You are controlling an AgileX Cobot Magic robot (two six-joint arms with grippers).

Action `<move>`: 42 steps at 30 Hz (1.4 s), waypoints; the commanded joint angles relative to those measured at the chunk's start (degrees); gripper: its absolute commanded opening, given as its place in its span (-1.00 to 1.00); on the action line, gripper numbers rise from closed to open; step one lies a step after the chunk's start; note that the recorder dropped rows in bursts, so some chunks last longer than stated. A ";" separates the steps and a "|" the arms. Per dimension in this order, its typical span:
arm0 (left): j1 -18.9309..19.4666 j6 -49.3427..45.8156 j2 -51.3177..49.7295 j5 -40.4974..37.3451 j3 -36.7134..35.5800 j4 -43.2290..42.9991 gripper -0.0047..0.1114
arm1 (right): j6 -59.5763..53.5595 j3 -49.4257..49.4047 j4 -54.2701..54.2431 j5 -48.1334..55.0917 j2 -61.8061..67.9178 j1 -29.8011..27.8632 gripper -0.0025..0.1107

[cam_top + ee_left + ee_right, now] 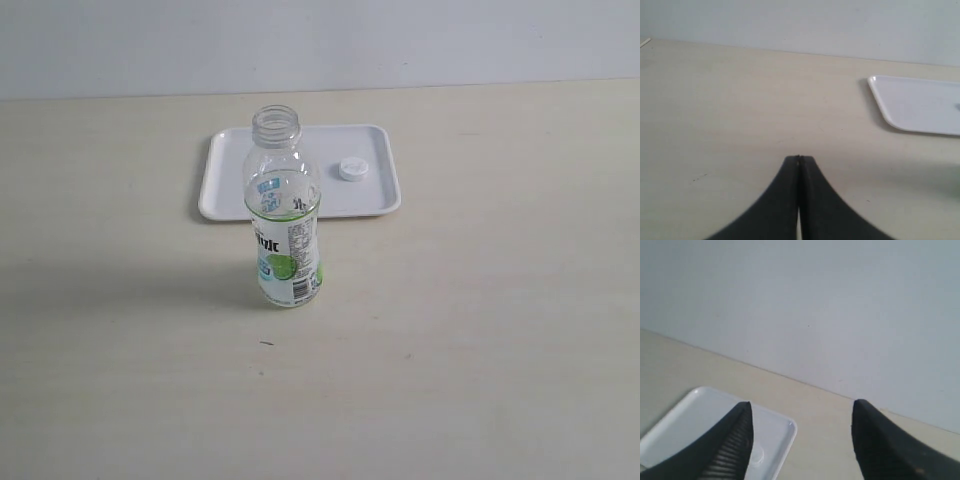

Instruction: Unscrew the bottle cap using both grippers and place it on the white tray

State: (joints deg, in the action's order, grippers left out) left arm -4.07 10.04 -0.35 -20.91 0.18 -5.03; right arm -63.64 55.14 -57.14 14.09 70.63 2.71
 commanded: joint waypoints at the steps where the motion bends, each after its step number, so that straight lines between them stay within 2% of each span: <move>1: 0.08 0.29 0.35 0.48 -0.18 0.05 -0.92 | 3.72 -6.82 0.41 -4.60 -10.90 -0.10 0.04; 8: 0.08 0.29 0.35 0.48 -0.18 0.05 -0.92 | 5.03 -16.24 0.53 -7.14 -25.76 -0.10 0.04; 16: 0.08 0.29 0.35 0.48 -0.18 0.05 -0.92 | 5.49 -21.82 -2.53 -9.83 -31.48 -0.10 0.04; 24: 0.08 0.29 0.35 0.48 -0.18 0.05 -0.92 | 8.00 -30.05 -3.42 -21.93 -39.30 -0.10 0.04; 27: 0.08 0.19 0.35 0.48 -0.18 0.05 -0.92 | 12.09 -33.14 4.98 -22.82 -43.63 -0.10 0.04; 31: 0.08 0.19 0.35 0.48 -0.18 0.05 -0.92 | 32.30 -36.63 31.42 -22.82 -48.50 -0.10 0.04; 34: 0.08 0.19 0.35 0.48 -0.18 0.05 -0.92 | 43.91 -38.08 44.25 -22.58 -50.40 -0.10 0.04; 36: 0.08 0.19 0.35 0.48 -0.18 0.05 -0.92 | 48.62 -38.34 48.70 -21.67 -51.10 -0.10 0.04; 42: 0.08 0.19 0.35 0.48 -0.18 0.05 -0.92 | 52.23 -38.89 55.23 -10.80 -54.32 -0.10 0.04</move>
State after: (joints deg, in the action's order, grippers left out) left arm -4.07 10.04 -0.35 -21.01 0.18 -5.03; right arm -13.97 16.45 -5.94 -2.22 18.01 2.71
